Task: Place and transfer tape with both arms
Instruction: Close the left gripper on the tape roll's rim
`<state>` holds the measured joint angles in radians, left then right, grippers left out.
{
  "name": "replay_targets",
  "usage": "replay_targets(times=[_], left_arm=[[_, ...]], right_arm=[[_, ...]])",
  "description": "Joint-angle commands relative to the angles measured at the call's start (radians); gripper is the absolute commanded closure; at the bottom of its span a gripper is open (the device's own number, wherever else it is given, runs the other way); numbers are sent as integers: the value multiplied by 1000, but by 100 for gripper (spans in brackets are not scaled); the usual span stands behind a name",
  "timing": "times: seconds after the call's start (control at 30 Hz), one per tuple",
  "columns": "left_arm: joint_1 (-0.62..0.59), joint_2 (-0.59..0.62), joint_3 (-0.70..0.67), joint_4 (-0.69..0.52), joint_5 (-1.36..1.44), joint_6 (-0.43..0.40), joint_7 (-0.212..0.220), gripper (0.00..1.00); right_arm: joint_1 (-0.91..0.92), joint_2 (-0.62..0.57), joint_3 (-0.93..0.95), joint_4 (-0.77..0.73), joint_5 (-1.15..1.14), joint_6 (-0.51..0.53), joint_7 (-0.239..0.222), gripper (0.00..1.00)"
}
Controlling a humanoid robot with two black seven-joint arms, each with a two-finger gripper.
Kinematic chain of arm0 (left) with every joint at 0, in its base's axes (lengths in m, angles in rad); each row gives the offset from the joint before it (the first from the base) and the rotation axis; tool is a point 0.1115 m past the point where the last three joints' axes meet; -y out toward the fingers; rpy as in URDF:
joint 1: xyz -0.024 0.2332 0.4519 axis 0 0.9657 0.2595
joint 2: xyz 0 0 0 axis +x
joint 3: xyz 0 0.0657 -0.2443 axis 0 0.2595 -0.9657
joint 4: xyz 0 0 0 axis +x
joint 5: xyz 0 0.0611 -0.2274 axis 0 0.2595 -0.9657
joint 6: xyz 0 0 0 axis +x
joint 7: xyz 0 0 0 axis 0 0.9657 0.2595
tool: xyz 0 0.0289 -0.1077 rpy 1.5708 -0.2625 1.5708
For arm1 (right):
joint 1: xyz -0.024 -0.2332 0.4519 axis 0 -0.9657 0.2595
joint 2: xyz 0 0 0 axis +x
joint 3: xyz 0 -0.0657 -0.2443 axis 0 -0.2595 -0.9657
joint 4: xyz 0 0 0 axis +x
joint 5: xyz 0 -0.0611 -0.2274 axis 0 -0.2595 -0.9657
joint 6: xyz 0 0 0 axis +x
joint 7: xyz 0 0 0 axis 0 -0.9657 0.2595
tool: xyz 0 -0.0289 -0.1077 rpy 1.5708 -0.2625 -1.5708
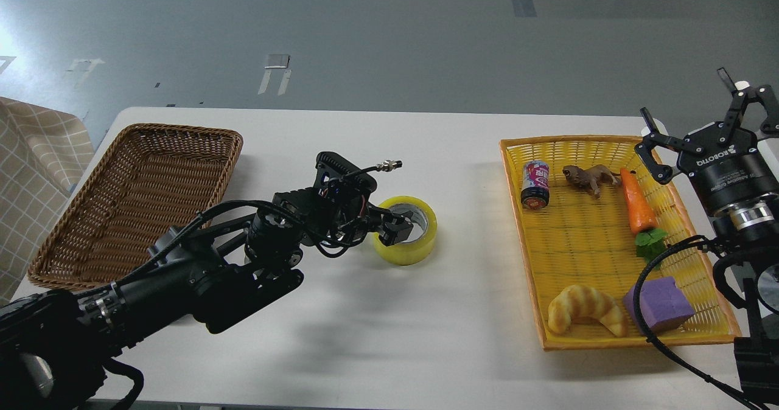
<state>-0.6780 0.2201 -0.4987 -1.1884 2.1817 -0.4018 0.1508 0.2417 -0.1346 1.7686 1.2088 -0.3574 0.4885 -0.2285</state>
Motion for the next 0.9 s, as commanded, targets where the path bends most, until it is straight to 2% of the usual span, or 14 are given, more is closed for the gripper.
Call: replay_targets(times=[0.0,0.1,0.87], left_arm=[[0,-1,0,9,0,0,1,12],[3,-1,2,10,0,0,0,29],[6,-4,40,47,0,-5,0,34]], right_arm=[[-1,6,0,0,0,0,0,1],[-2,7,0,0,0,0,0,1],[-6,7,0,2,0,0,0,1]])
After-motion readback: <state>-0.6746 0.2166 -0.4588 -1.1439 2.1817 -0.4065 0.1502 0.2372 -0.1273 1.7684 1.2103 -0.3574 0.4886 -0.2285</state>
